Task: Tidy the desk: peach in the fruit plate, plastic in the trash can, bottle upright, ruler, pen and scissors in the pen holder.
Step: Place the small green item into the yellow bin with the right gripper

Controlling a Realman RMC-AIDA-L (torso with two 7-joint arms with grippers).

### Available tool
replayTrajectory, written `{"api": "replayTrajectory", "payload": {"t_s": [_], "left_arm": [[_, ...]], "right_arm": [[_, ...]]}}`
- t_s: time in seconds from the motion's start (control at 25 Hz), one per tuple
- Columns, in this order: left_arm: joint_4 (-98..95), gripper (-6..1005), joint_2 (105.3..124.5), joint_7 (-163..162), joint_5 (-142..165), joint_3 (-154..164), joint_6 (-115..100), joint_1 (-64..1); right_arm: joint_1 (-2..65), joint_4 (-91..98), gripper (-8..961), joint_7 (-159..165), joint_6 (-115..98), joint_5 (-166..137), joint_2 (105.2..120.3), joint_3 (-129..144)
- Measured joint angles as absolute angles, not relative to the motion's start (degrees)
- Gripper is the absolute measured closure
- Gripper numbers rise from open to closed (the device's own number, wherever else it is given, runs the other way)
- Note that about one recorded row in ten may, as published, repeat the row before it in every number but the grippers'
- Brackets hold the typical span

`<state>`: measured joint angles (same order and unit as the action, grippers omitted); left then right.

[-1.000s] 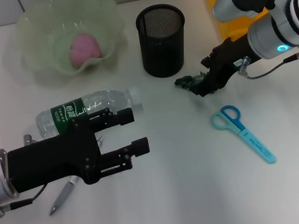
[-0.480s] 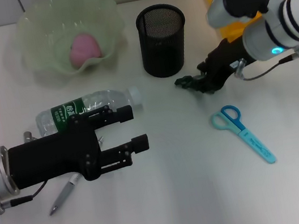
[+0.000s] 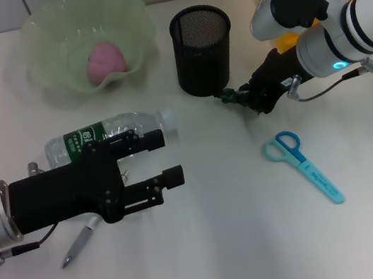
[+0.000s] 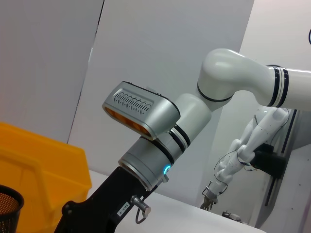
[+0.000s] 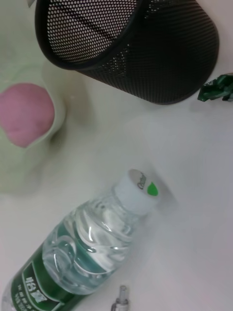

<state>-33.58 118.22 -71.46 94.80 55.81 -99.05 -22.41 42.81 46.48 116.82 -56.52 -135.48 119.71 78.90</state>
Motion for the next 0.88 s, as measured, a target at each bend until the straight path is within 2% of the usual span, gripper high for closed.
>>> {"api": "replayTrajectory", "payload": {"t_s": [0.24,0.36,0.4,0.56,0.6,0.88], "left_arm": [[-33.6,298,118.21,-71.5,94.8,55.6,-99.0,-22.4],[-33.6,298,118.21,-71.4,94.7,55.3,-99.0,-22.2],[-33.6,298,118.21,-71.4,94.7,55.2,-99.0,-22.2],[-33.8,298,118.22,-71.4,94.7,54.7,-98.8,-21.9],[-33.7,298,118.22,-71.4,94.8,54.0,-98.6,-21.8],[-33.6,297,118.22,-71.3,95.0,53.6,-98.1,-21.8]], "right_arm": [[39.6,50.6,854,115.6,-57.0,-130.2,119.61,78.9],[34.9,55.8,866,113.5,-57.3,-124.5,119.65,78.3],[31.1,59.2,869,111.1,-57.3,-118.9,119.72,77.5],[26.0,61.7,885,105.9,-57.3,-108.7,119.71,75.7],[22.6,61.9,889,99.7,-57.5,-100.7,119.66,74.5],[15.8,57.8,896,81.5,-58.0,-80.3,119.69,72.7]]}}
